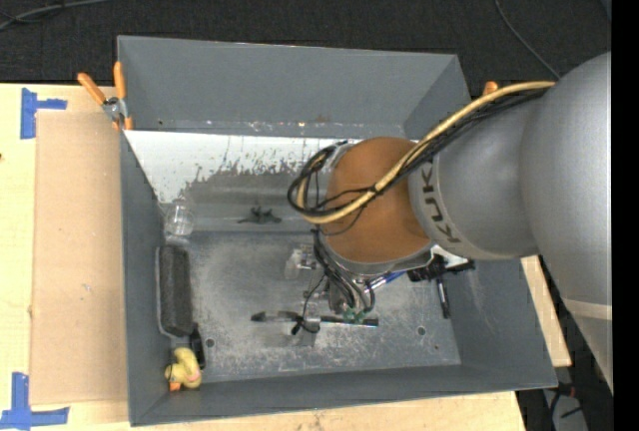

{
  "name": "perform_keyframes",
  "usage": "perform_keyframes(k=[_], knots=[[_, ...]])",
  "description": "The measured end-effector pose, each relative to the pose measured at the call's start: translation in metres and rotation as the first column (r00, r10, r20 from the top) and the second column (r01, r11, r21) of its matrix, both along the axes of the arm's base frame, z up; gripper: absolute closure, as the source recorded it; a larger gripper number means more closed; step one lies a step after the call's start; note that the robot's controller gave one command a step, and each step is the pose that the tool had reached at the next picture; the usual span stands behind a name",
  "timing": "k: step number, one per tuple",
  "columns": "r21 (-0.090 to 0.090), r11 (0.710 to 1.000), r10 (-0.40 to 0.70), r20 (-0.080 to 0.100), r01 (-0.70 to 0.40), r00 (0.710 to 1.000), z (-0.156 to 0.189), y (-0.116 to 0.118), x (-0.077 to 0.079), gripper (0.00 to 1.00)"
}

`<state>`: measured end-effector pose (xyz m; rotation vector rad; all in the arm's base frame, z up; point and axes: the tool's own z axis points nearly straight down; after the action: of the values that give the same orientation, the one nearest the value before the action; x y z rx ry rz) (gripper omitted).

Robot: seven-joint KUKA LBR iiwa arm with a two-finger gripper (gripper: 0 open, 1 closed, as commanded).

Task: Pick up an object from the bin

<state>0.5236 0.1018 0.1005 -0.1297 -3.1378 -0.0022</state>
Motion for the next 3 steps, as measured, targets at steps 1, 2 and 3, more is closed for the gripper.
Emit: perform_keyframes(k=[1,2,3], knots=[[0.001,1.0,0.003,0.0,-0.003,1.0,-0.013,-0.014,-0.006,0.0],[-0.004,0.974,-0.226,-0.009,0.226,0.974,-0.002,-0.039,-0.017,0.0],[-0.001,0.957,-0.291,-0.006,0.291,0.957,-0.033,-0.047,-0.011,0.0]])
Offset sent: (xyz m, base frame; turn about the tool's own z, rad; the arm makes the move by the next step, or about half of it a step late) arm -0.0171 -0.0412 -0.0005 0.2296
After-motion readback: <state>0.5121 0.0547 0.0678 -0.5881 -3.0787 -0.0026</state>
